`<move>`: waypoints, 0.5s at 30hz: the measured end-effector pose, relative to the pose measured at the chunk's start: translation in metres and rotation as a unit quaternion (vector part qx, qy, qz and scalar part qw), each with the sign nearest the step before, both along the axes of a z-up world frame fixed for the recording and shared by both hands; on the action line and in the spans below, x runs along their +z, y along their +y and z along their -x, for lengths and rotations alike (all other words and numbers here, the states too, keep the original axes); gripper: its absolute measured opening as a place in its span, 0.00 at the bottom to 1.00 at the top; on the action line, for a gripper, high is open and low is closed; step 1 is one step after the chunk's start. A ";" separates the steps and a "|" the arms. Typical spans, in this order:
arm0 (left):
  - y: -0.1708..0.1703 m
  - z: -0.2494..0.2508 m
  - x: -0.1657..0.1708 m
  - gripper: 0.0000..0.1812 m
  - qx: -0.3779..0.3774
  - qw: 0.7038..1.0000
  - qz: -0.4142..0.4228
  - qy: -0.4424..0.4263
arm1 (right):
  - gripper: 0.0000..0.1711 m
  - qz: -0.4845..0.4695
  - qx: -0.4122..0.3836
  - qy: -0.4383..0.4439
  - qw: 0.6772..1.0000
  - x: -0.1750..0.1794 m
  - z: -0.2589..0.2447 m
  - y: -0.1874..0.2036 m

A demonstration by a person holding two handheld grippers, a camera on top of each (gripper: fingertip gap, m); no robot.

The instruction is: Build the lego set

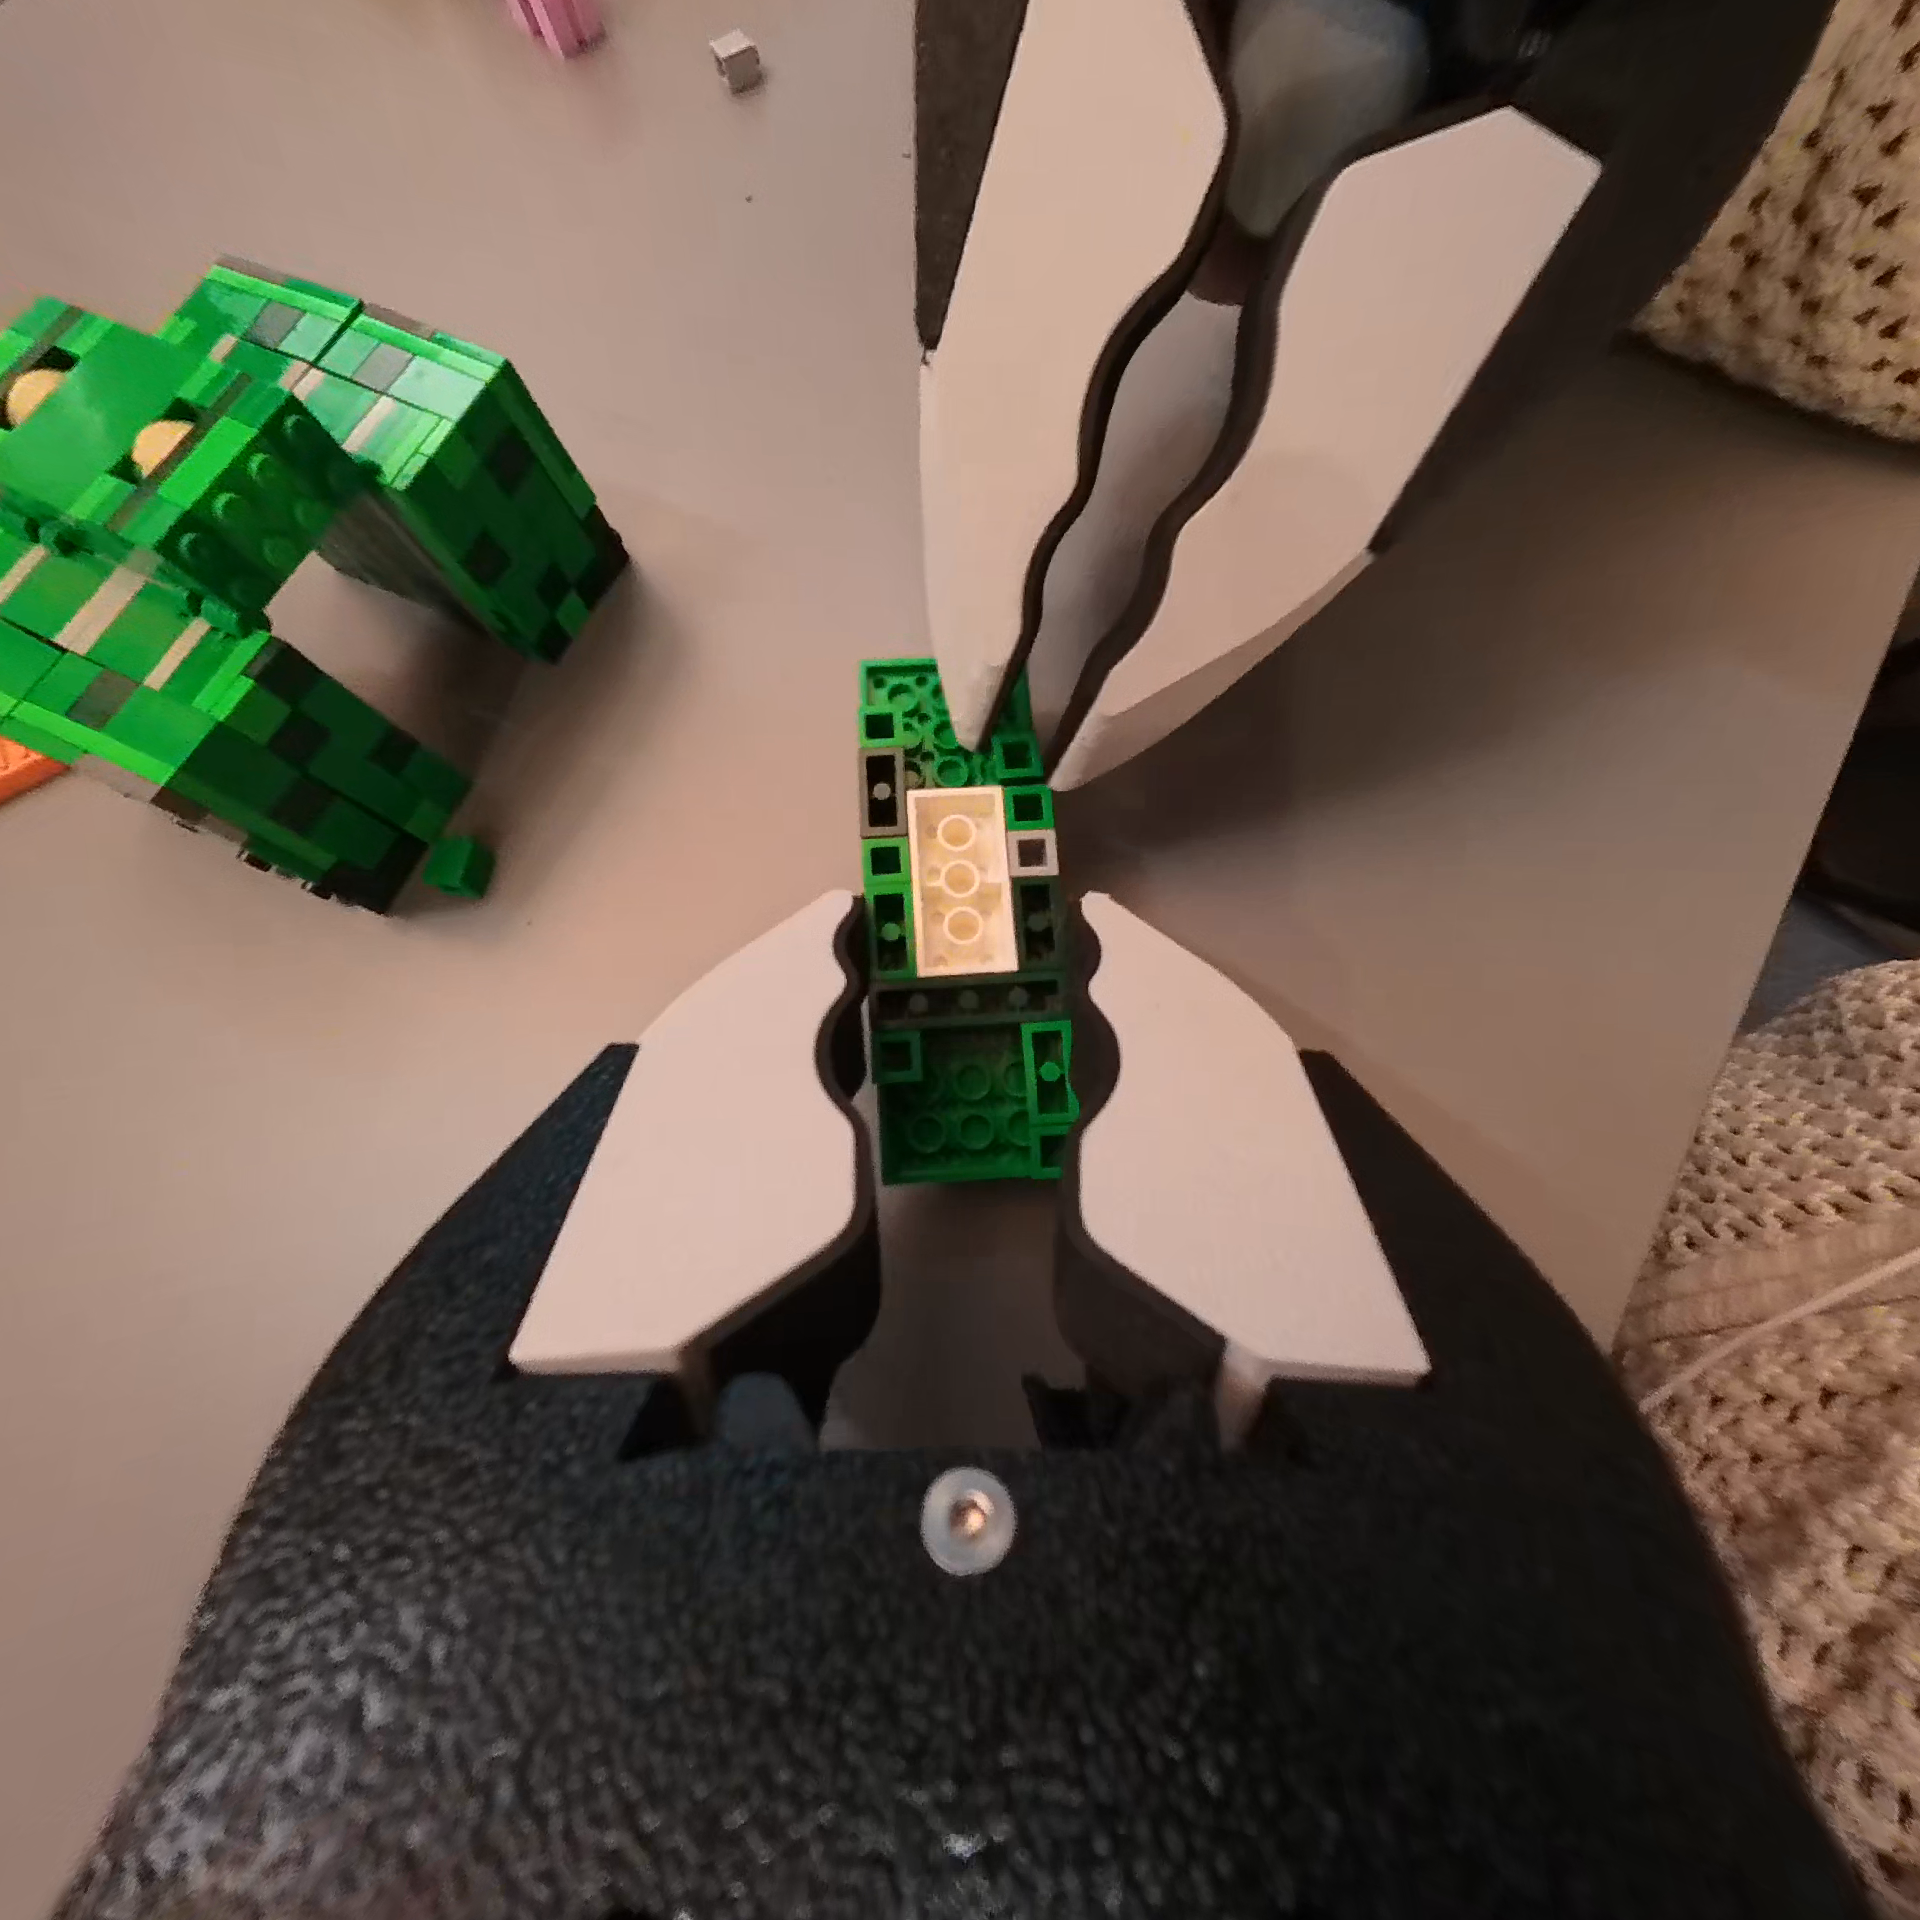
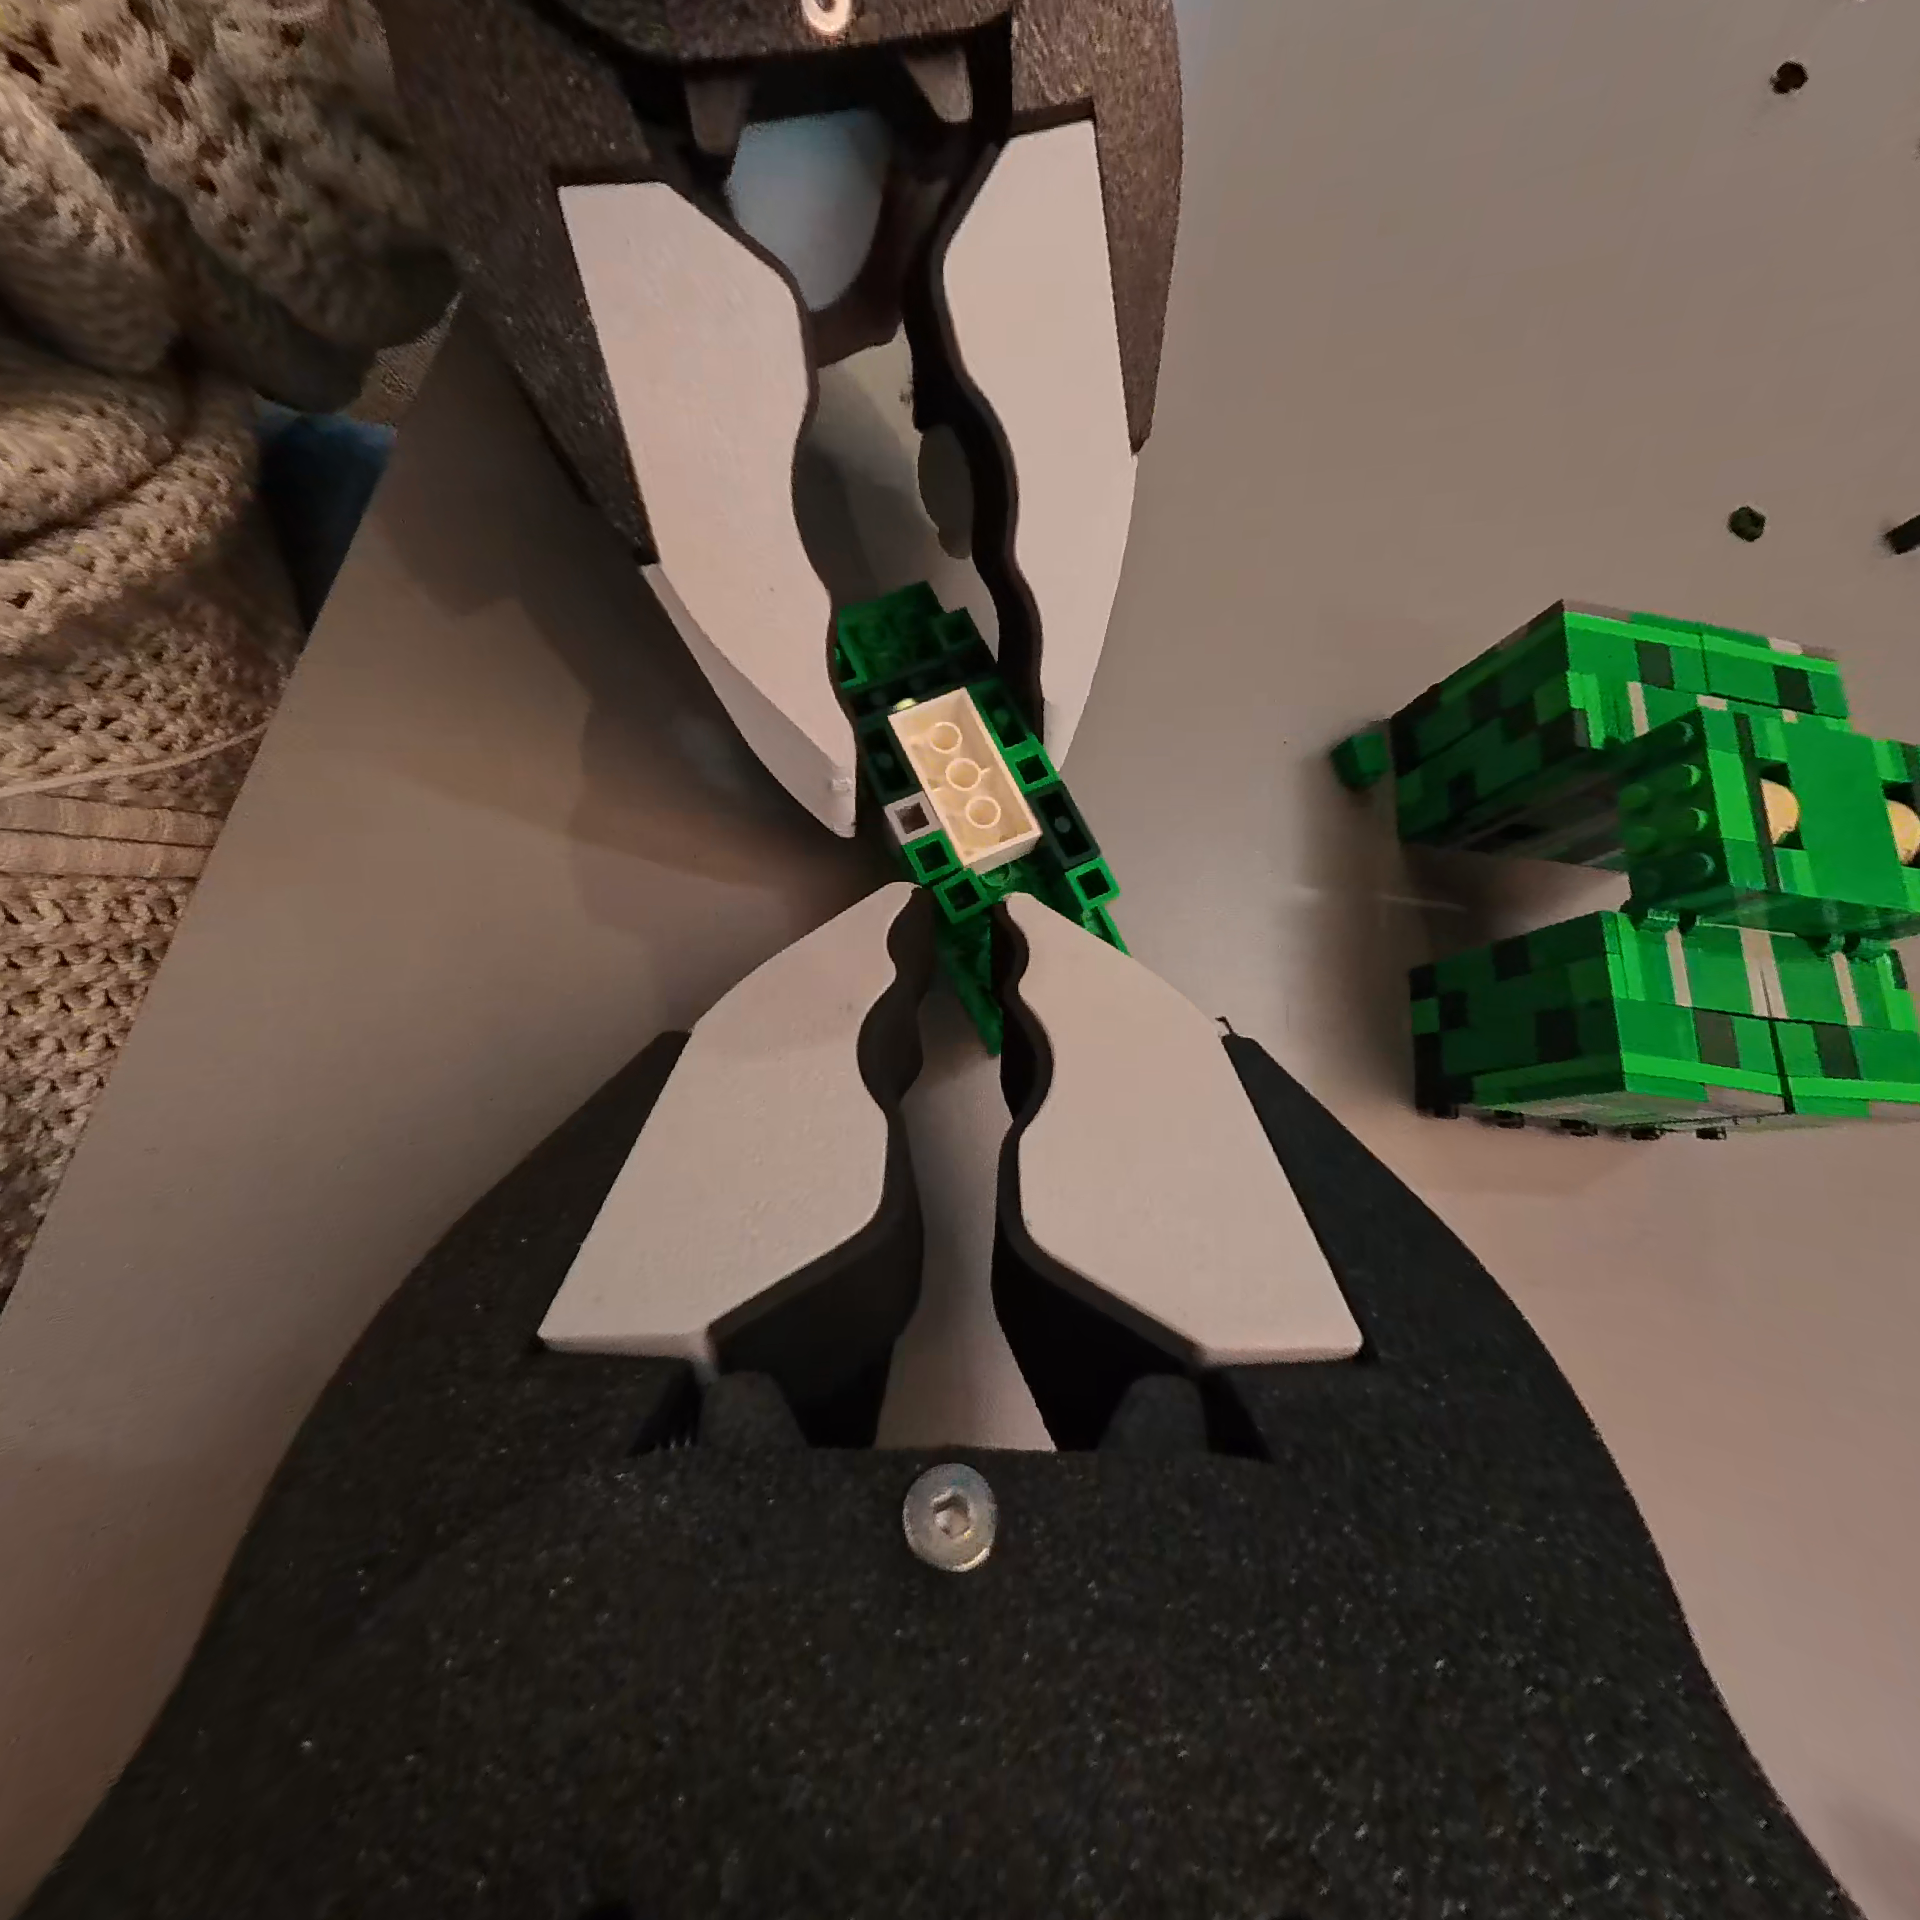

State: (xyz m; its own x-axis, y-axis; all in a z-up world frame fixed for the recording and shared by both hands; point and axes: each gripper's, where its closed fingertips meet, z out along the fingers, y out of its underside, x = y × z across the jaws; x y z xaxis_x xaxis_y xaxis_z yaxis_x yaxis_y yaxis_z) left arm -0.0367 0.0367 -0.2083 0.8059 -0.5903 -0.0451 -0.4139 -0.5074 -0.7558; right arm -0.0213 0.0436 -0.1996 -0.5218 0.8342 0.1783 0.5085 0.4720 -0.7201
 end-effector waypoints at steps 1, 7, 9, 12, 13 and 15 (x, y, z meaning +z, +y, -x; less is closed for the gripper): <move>0.000 0.000 0.000 0.19 0.000 1.000 0.001 -0.003 | 0.06 0.000 0.000 0.001 1.000 0.000 0.000 0.000; 0.000 0.000 0.002 0.19 0.001 1.000 0.000 -0.009 | 0.06 -0.008 0.000 0.006 1.000 0.002 0.001 0.000; 0.000 0.000 0.002 0.19 0.002 1.000 0.000 -0.011 | 0.07 -0.009 -0.001 0.008 1.000 0.002 0.001 0.000; 0.000 0.000 0.002 0.19 0.003 1.000 0.000 -0.014 | 0.10 -0.004 0.004 0.009 1.000 0.003 0.000 -0.001; 0.000 0.000 0.001 0.19 0.003 1.000 0.000 -0.014 | 0.10 -0.003 0.004 0.010 1.000 0.003 0.000 -0.002; 0.000 0.000 0.002 0.19 0.005 1.000 0.000 -0.015 | 0.12 -0.005 0.005 0.013 1.000 0.004 0.000 -0.001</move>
